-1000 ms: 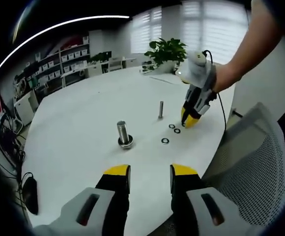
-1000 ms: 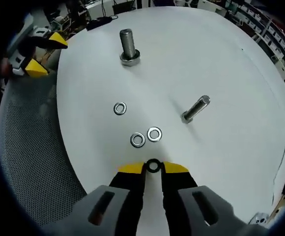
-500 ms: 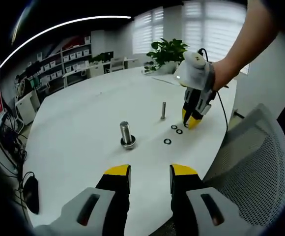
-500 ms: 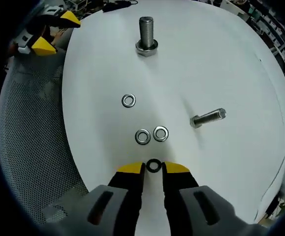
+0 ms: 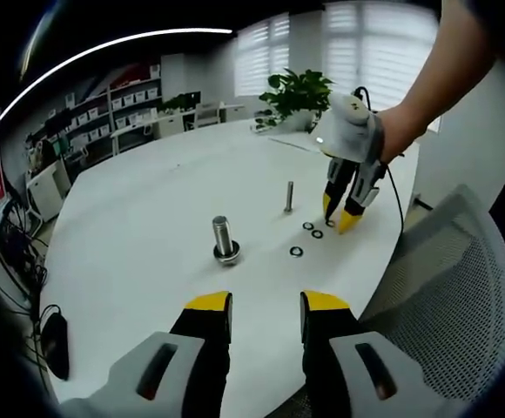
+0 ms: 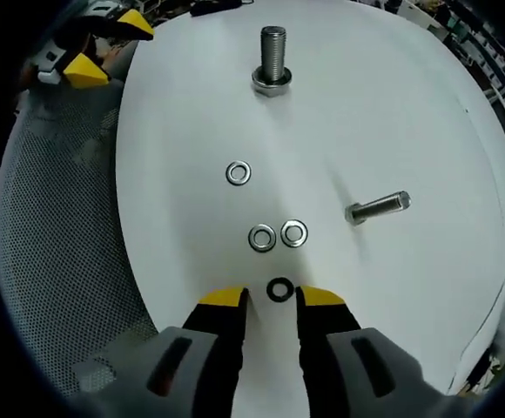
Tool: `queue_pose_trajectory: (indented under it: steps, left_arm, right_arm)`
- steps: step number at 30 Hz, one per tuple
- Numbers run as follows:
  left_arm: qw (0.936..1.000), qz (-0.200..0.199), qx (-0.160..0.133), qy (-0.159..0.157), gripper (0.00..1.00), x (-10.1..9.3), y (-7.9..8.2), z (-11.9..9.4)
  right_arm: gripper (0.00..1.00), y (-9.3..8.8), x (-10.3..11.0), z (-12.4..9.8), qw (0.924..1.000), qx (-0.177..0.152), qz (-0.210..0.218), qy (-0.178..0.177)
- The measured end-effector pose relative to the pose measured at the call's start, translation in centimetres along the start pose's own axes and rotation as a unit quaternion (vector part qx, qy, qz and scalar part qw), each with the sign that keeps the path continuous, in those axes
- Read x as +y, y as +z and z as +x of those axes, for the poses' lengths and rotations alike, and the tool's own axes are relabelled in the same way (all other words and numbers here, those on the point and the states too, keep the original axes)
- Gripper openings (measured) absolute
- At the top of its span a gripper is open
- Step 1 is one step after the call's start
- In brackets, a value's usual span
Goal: Place the washer onto the threaded stud by aligning its center hole with the stud, sliding it down to the base, and recovering from edge contact or off-axis alignment until the washer reaches the visible bottom stop.
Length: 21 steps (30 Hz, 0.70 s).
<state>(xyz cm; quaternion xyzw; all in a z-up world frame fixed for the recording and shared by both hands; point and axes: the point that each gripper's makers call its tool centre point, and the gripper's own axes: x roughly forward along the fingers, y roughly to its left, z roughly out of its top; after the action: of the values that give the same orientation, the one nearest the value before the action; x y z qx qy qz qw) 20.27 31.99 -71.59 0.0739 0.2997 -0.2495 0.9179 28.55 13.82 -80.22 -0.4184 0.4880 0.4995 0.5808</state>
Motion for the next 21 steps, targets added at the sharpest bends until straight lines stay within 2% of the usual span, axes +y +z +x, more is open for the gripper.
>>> queue_pose_trajectory:
  steps: [14,21]
  left_arm:
    - [1.0000,-0.001,0.004,0.005,0.29,0.12,-0.02,0.10]
    - [1.0000,0.001,0.007,0.003,0.28,-0.05,-0.03,0.16]
  right_arm:
    - [0.26,-0.41,-0.26,-0.14,0.9999,0.001,0.015,-0.004]
    - [0.25,-0.48,-0.32,-0.30,0.9997,-0.010,0.020,-0.004]
